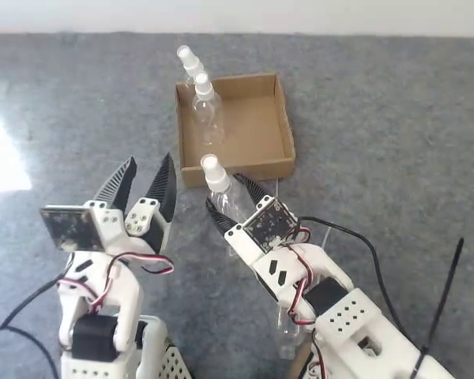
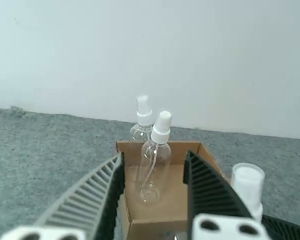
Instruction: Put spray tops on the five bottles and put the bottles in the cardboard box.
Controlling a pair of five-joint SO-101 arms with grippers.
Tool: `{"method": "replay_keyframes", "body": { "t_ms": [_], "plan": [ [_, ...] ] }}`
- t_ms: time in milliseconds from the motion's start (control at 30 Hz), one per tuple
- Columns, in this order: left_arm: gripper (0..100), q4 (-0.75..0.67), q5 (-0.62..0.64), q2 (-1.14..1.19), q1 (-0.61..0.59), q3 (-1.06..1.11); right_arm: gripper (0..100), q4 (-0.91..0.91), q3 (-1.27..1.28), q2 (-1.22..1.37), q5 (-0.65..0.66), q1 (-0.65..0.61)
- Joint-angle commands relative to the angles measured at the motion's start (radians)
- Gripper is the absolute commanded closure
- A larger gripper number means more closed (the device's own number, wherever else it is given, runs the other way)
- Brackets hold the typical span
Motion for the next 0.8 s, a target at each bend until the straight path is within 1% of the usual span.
{"method": "replay_keyframes", "body": {
  "t_ms": [0,200,367,500,767],
  "plan": [
    [82,-0.072,0.017,0.084,0.000,-0.008,99.1,-0.012,-0.071,-0.104,-0.011,-0.005],
    [82,-0.098,0.020,0.138,0.006,-0.010,99.1,0.068,-0.008,-0.315,-0.005,-0.070],
    [82,-0.077,0.012,0.137,0.095,-0.010,99.1,0.142,0.029,-0.450,-0.006,-0.079],
    [82,-0.055,-0.017,0.137,0.115,-0.015,99.1,0.173,0.025,-0.467,-0.011,-0.079],
    [82,-0.048,-0.015,0.135,0.115,-0.031,99.1,0.174,0.037,-0.455,-0.009,-0.105]
  ]
}}
